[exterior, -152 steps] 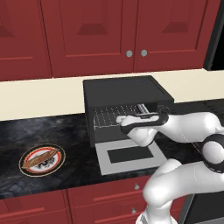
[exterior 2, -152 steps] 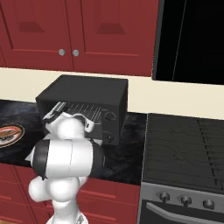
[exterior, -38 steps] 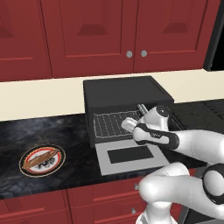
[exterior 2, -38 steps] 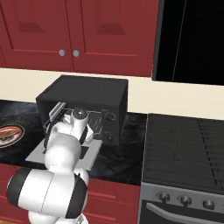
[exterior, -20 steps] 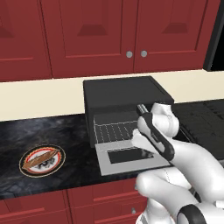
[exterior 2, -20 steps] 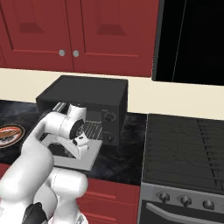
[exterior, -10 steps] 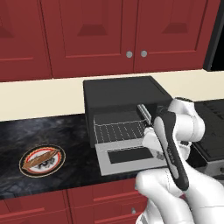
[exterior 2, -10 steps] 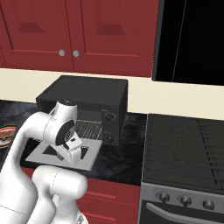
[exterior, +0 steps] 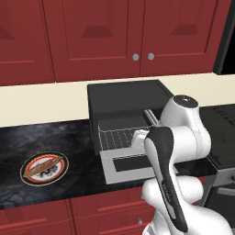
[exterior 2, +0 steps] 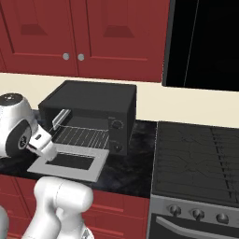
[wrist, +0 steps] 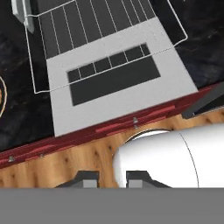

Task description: Pull the toaster oven rack outwards. Pick up the baguette from the plate and place it on the toaster oven rack. Close the toaster oven door fully and set the temperature to the lowest setting.

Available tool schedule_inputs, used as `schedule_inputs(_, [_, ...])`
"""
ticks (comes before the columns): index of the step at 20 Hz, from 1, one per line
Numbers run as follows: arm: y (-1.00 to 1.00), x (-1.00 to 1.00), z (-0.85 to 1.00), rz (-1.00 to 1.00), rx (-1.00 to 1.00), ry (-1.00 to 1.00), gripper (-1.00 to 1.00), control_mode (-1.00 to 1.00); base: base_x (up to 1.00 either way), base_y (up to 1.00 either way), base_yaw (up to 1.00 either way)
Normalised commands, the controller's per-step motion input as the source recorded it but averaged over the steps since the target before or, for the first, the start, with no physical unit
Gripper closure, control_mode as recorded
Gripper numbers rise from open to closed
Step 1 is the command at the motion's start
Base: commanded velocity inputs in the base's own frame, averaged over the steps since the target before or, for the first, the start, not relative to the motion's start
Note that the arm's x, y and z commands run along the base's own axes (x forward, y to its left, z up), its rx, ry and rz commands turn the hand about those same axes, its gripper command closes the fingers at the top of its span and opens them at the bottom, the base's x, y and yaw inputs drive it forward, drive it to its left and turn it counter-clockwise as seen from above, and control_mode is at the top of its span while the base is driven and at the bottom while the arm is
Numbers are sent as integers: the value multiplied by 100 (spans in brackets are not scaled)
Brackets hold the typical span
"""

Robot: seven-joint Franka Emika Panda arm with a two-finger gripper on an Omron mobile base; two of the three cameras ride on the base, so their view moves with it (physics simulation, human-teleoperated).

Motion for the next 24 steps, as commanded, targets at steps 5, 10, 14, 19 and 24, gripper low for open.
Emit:
schedule_inputs(5, [100,0,45,0,-9,-4,-100,-100,0,0,0])
schedule_inputs(10, [81,2,1,0,0,0,-100,-100,0,0,0])
schedule_inputs(14, [55,17,-19,0,9,0,-100,-100,0,0,0])
schedule_inputs(19, [55,32,-36,0,8,0,-100,-100,0,0,0])
schedule_inputs(24, [61,36,-40,0,1,0,-100,-100,0,0,0])
